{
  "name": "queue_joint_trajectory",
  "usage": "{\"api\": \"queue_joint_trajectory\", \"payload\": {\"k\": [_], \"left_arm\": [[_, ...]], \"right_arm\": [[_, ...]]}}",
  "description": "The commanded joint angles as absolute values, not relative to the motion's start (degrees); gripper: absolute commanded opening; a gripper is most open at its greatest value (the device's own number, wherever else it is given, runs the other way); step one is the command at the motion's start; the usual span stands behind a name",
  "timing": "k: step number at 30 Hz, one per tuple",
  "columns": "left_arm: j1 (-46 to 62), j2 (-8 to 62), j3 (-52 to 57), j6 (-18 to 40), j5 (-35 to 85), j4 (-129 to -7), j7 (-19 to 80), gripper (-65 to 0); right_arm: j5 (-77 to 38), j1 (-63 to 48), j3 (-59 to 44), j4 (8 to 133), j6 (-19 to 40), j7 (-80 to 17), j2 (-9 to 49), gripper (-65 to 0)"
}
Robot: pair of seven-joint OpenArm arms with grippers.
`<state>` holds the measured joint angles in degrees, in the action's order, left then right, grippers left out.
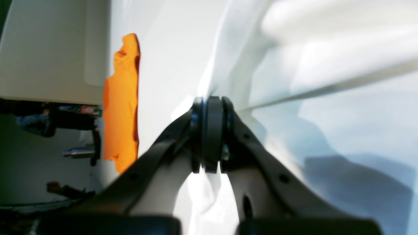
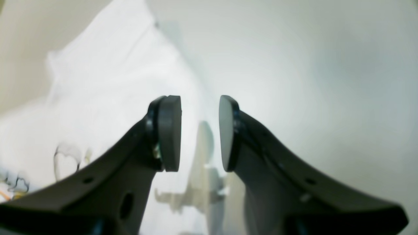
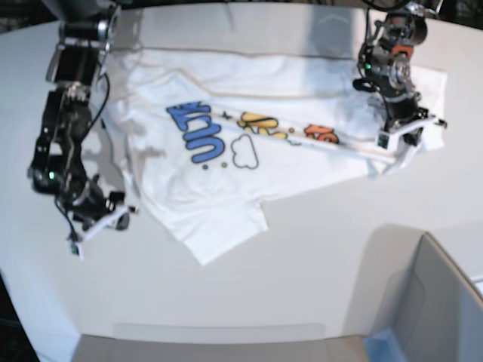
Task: Layout the t-shirt on the table in an organized manner, then fold the t-shirt properly
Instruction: 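Move the right gripper down to the hem corner and grasp it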
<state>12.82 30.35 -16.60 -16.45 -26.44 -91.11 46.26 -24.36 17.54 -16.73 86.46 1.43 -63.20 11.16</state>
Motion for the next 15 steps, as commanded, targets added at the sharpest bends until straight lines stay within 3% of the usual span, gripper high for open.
{"api": "queue_joint_trajectory", "payload": {"k": [1, 7, 15], "left_arm": [[12.4, 30.6, -16.2, -17.1, -27.6, -92.1, 45.4, -65.0], [12.4, 30.3, -16.2, -17.0, -27.6, -92.1, 45.4, -64.9], [12.4, 30.2, -16.2, -17.0, -27.6, -92.1, 45.4, -64.9]], "right_arm": [[-24.8, 21.0, -15.2, 83.6, 1.6, -60.4, 12.3, -45.1], [-24.7, 33.4, 4.5, 61.8, 1.3, -51.8, 16.2, -45.1], [-24.7, 33.2, 9.5, 52.5, 1.3, -47.4, 14.5, -45.1]]}}
